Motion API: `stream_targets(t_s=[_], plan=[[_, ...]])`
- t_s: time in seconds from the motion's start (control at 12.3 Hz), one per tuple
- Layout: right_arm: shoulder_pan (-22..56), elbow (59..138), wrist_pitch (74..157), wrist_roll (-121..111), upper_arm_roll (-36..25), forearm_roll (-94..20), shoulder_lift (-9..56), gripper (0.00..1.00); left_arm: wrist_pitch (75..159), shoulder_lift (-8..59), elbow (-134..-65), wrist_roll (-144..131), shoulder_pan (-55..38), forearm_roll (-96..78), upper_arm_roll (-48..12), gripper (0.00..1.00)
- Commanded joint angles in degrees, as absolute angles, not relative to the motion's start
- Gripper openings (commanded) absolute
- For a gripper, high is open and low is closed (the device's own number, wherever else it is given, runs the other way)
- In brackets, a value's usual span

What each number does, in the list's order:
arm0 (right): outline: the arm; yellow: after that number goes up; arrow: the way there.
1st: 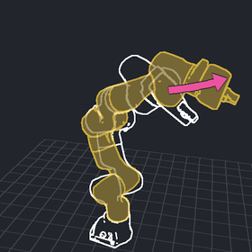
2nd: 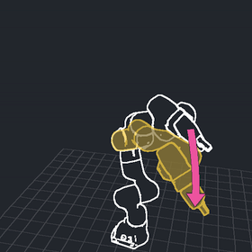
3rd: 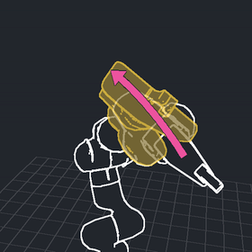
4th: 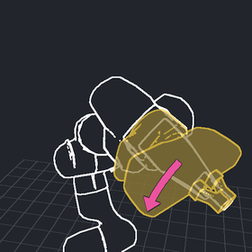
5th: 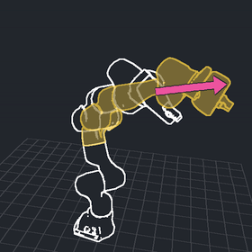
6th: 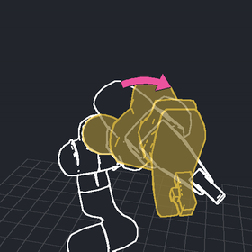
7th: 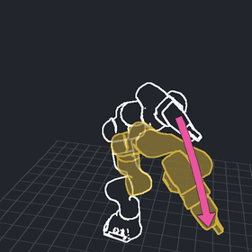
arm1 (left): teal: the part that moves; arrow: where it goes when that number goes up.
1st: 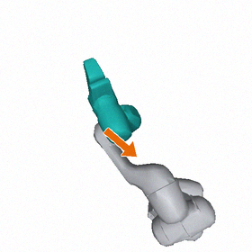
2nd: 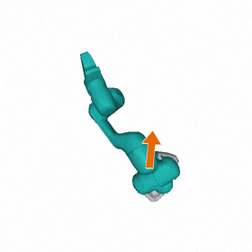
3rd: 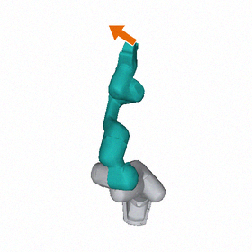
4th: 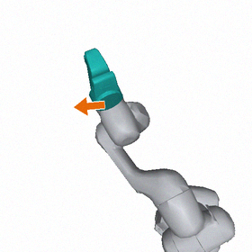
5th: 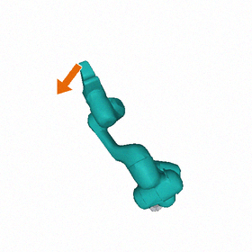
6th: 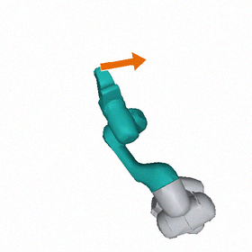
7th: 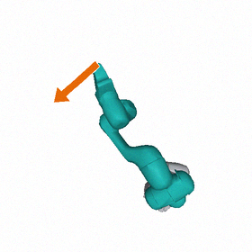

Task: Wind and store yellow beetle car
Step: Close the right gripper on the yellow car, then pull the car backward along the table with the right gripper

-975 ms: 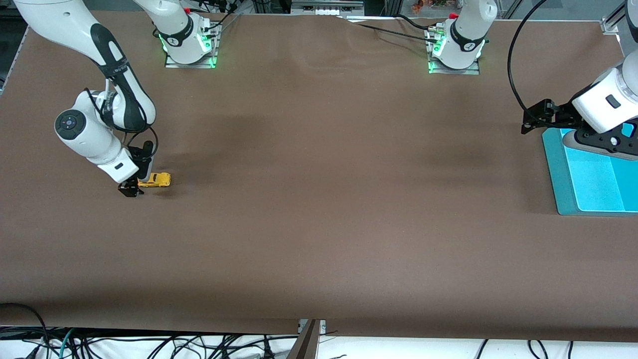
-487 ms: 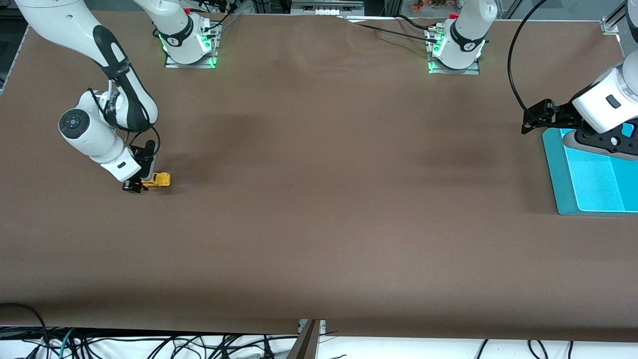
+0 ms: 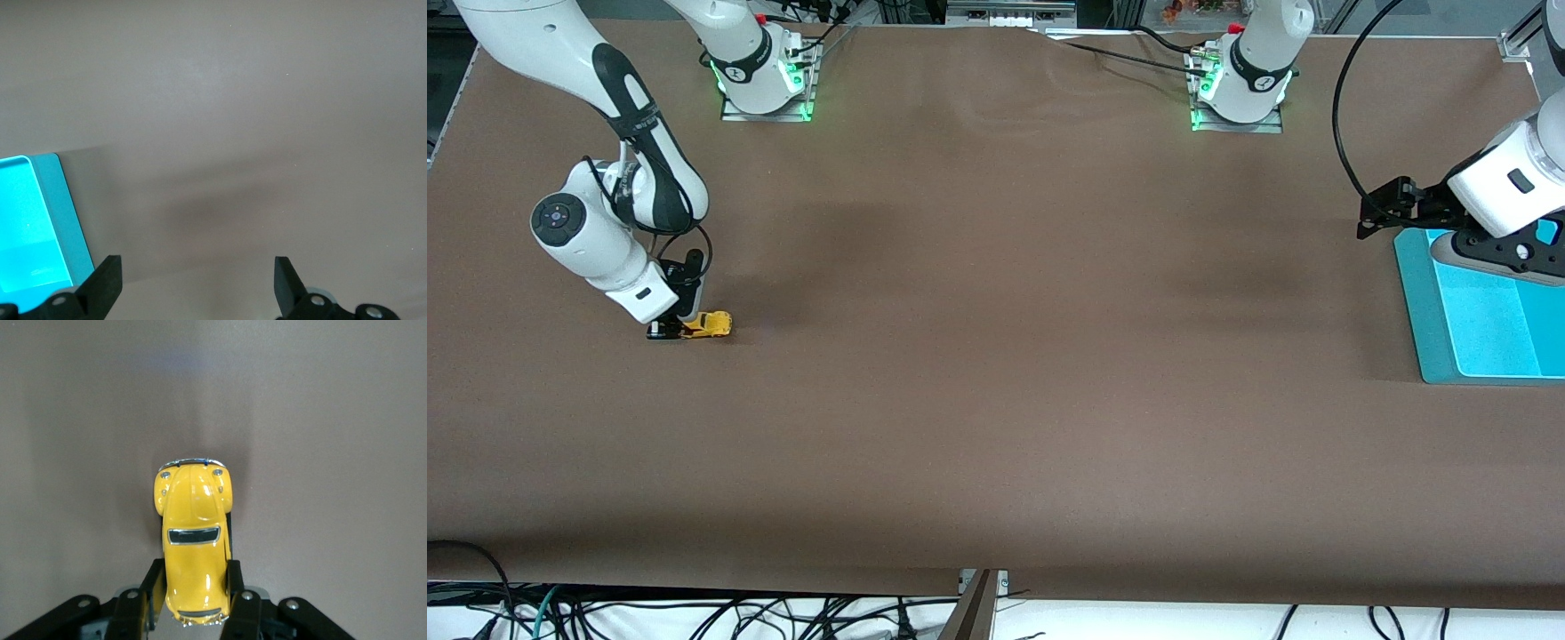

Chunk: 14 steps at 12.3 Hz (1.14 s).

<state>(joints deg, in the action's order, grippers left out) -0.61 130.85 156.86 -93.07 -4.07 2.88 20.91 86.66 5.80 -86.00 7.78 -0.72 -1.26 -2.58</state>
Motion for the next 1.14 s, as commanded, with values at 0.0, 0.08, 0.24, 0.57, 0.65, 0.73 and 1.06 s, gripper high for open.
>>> stream_targets(t_s=[0.0,0.08,0.24,0.57,0.65,0.73,1.06], plan=[[-3.59,131.92,157.85,-96.14,-3.69,2.64,22.05,0.22,85.69,6.50,-84.38,7.73,-0.79,-2.37,-2.55,1.00],[-5.78,131.75,157.94,-97.54,-3.69,2.64,22.67,0.23,85.69,6.50,-84.38,7.73,-0.79,-2.37,-2.55,1.00],[-10.09,130.96,158.20,-101.32,-3.60,2.81,23.55,0.25,85.61,6.50,-84.38,7.73,-0.79,-2.37,-2.55,1.00],[-17.91,128.07,158.20,-107.47,-3.60,2.73,24.69,0.26,85.61,6.50,-84.38,7.73,-0.70,-2.37,-2.55,1.00],[-19.06,126.84,158.20,-108.36,-3.52,2.72,25.65,0.27,85.61,6.50,-84.38,7.73,-0.79,-2.37,-2.55,1.00],[-20.12,125.78,158.12,-109.33,-3.52,2.72,26.80,0.27,85.61,6.50,-84.38,7.73,-0.79,-2.37,-2.55,1.00],[-20.65,124.63,157.68,-109.60,-2.55,2.29,27.07,0.65,85.69,6.50,-84.38,7.73,-0.70,-2.37,-2.55,1.00]])
